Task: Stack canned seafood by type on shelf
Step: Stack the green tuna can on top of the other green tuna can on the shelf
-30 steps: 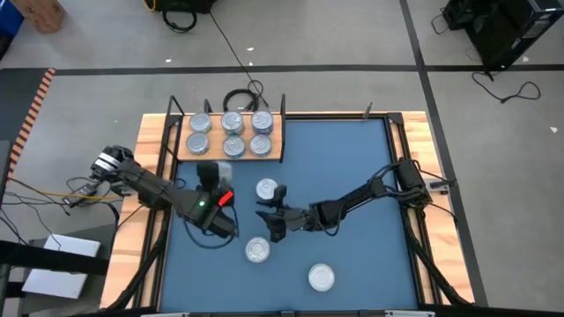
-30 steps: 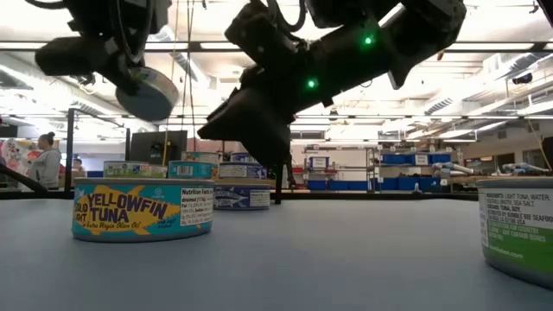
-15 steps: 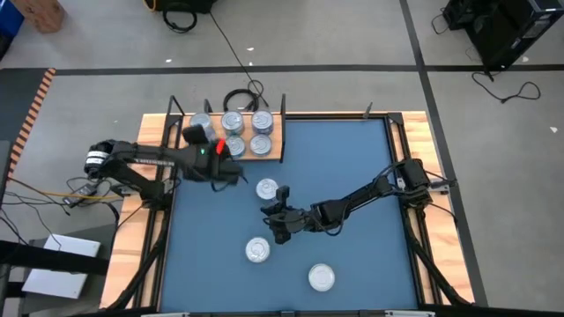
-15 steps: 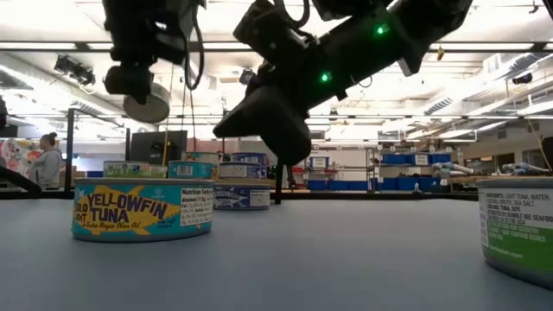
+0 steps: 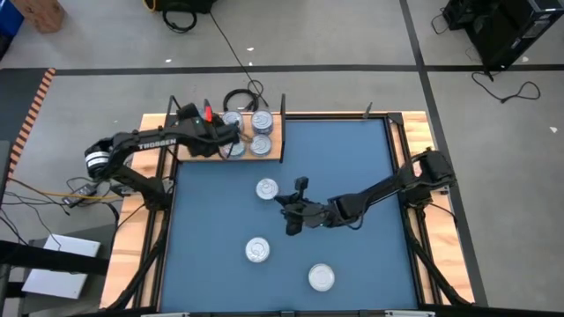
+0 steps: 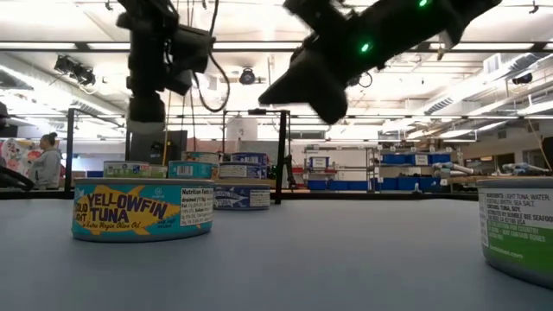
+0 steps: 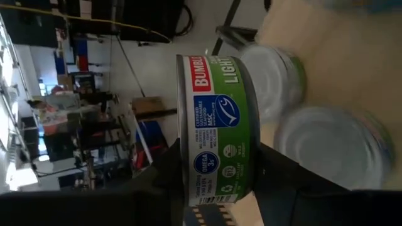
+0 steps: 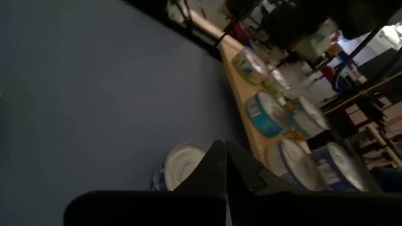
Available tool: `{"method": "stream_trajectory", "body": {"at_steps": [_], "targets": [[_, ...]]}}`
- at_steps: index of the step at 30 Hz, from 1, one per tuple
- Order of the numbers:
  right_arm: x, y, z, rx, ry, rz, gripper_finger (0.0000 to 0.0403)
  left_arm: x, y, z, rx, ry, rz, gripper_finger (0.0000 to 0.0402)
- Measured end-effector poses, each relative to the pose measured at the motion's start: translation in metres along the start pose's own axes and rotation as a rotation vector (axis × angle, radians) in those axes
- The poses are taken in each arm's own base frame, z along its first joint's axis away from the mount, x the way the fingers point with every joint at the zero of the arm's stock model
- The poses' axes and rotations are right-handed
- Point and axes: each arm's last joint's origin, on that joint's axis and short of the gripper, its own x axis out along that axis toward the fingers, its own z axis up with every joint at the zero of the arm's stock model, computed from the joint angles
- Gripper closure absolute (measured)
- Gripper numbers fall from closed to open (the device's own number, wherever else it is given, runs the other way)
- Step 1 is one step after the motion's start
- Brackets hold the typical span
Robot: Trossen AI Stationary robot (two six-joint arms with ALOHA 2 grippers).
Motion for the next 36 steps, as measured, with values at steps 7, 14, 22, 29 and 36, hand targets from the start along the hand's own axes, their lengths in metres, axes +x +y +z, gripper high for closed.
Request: {"method": "stream_trajectory", "body": {"at_steps": [7,14,22,29,36], "targets": [[-0.022,-0.01,0.002,0.019,-0.023,-0.038,0.0402,0.03,0.007,0.013,0.014,0.051,-0.032,0.0257],[-0.026,-0.013,-0.002,0.028,-0.03,-0.047,0.0402,0.051,0.003,0.024,0.041,0.068,-0.13,0.0257],[-0.032,-0.008,-0.001,0.019,-0.028,-0.074,0.0402,0.071,0.001,0.026,0.029,0.129,-0.16,0.0257],[-0.033,-0.007,0.0,0.01,-0.03,-0.072,0.0402,0.079,0.005,0.026,0.01,0.138,-0.176,0.0257],[-0.033,-0.007,0.0,-0.006,-0.03,-0.073,0.0402,0.08,0.005,0.026,0.013,0.141,-0.212,0.0203]]}}
